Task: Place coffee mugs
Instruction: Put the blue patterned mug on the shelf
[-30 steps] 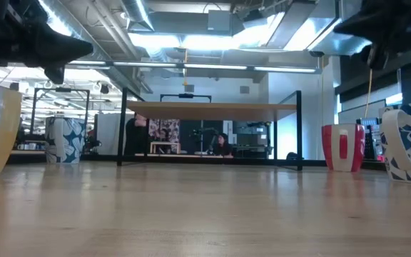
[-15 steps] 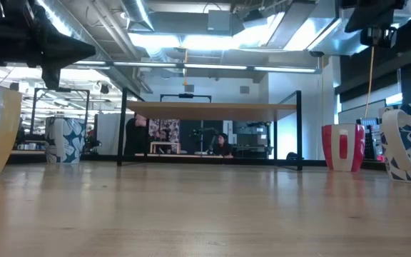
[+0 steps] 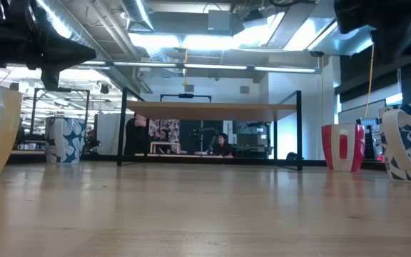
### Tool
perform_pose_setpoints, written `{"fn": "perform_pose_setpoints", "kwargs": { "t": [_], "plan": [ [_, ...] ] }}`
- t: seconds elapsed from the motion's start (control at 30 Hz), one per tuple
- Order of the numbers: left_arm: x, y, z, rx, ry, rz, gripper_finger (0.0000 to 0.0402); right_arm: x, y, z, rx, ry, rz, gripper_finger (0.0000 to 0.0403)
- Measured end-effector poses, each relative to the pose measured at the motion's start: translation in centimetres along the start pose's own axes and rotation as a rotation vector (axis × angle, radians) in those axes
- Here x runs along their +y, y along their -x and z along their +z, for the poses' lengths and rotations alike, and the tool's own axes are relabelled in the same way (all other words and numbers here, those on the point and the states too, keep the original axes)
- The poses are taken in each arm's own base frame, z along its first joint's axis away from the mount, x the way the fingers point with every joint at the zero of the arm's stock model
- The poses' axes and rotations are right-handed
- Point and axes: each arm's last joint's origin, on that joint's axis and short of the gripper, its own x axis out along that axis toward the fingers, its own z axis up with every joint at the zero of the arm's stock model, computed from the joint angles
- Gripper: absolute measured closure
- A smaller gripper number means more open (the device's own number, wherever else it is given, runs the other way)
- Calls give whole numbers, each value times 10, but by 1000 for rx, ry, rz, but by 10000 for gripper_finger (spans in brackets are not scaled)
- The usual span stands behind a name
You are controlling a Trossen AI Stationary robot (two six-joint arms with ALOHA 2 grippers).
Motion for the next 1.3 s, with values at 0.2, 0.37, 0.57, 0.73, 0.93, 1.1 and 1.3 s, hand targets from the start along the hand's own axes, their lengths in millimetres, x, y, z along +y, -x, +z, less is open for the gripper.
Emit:
{"fn": "perform_pose_setpoints", "kwargs": {
  "t": [0.2,0.37,0.57,0.73,0.93,1.1,1.3],
  "plan": [
    [0,0,0,-2,-1,7,388,14,-7,-27,53,-2,-69,403],
    [0,0,0,-4,-1,14,388,13,-4,-43,88,-46,-132,403],
    [1,0,0,-6,0,22,388,7,-3,-42,9,-157,-210,388],
    [1,0,0,-6,1,22,388,-6,0,-39,15,-250,-318,309],
    [1,0,0,-6,3,22,388,-18,4,-26,-11,-284,-372,213],
    [1,0,0,-6,3,21,388,-29,0,-16,-3,-274,-382,180],
    [1,0,0,-6,3,21,388,-45,-20,-12,92,-263,-351,184]
  ]
}}
